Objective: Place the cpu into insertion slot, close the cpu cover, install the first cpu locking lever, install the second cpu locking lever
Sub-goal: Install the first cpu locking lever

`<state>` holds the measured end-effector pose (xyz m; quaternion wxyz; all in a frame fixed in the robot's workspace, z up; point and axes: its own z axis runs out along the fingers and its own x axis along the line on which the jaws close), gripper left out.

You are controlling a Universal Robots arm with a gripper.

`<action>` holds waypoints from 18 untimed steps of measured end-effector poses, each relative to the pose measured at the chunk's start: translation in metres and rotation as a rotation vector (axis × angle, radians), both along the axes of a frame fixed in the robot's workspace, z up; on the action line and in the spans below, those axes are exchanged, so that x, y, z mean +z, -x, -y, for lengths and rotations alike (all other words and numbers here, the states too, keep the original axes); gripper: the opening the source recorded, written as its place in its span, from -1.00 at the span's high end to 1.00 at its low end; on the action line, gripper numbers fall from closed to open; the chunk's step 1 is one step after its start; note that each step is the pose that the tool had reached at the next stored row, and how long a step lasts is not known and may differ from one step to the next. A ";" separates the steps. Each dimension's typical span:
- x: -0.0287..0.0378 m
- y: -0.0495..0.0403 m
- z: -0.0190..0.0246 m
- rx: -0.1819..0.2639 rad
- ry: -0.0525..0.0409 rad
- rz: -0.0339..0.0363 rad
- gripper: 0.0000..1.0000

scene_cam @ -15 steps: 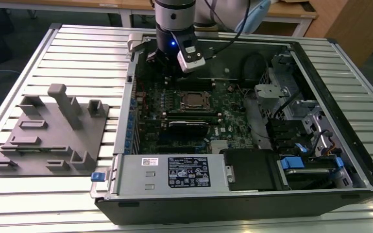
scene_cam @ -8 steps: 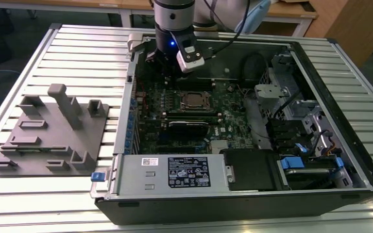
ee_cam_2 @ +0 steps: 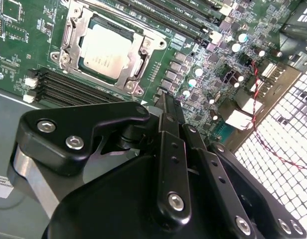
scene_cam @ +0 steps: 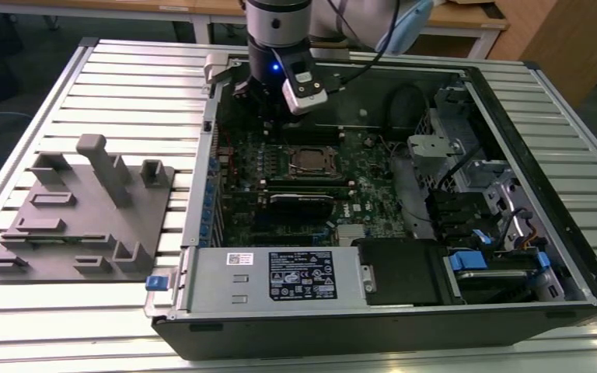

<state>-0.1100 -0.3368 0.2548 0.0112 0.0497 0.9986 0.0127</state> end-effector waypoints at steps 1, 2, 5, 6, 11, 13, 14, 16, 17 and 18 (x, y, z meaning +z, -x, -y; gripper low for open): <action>0.0000 0.0008 0.0001 0.000 0.0000 0.0000 0.80; 0.0000 0.0020 0.0001 0.000 0.0001 -0.0002 0.80; -0.0001 0.0059 0.0001 0.000 0.0000 0.0000 0.80; -0.0001 0.0062 0.0001 0.000 0.0000 0.0000 0.80; -0.0001 0.0062 0.0001 0.000 0.0001 -0.0001 0.80; -0.0001 0.0064 0.0001 0.000 0.0000 -0.0001 0.80; -0.0001 0.0065 0.0001 0.000 0.0000 0.0000 0.80; -0.0002 0.0073 0.0001 0.000 0.0000 0.0001 0.80; -0.0002 0.0080 0.0001 0.000 0.0001 0.0000 0.80; -0.0003 0.0091 0.0001 0.000 0.0002 -0.0001 0.80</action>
